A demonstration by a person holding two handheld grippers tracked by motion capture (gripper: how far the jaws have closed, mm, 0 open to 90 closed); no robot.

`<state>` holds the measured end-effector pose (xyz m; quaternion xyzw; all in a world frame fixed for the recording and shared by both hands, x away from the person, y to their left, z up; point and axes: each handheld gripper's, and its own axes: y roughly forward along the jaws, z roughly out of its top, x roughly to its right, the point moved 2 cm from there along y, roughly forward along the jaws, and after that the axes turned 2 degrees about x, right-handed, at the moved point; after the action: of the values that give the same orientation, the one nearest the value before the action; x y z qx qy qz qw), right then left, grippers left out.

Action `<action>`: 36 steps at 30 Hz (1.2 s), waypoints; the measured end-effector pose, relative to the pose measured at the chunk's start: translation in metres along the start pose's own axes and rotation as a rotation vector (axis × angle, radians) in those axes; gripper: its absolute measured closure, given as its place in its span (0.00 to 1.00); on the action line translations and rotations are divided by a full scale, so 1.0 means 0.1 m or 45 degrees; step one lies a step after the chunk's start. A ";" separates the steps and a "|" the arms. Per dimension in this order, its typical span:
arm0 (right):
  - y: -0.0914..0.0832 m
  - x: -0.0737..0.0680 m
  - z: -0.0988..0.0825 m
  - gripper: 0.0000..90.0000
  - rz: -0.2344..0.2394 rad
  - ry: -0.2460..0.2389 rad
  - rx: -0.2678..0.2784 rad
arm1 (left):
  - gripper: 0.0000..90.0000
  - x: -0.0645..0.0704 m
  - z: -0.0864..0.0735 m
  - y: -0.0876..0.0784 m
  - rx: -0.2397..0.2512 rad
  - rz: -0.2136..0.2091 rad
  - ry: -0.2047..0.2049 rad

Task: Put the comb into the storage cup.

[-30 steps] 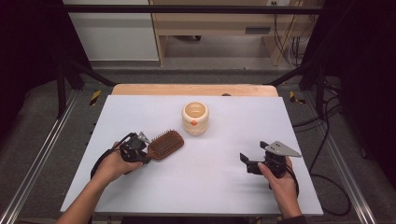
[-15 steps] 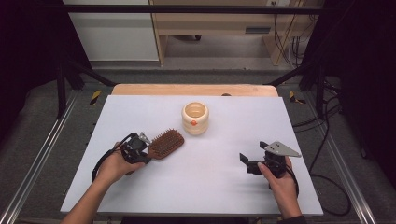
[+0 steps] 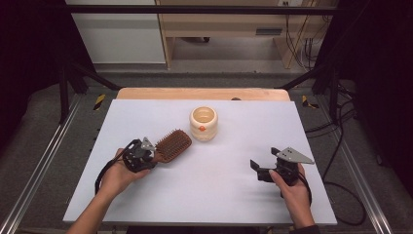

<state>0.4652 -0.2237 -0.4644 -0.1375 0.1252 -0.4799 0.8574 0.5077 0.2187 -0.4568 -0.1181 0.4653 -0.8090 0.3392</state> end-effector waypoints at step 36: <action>0.04 -0.06 0.01 0.06 -0.025 -0.011 0.005 | 0.80 0.07 -0.22 -0.19 0.508 0.168 -0.081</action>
<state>0.4659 -0.2161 -0.4647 -0.1391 0.1192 -0.4880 0.8534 0.4831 0.2355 -0.4541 -0.0433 0.2918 -0.8569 0.4228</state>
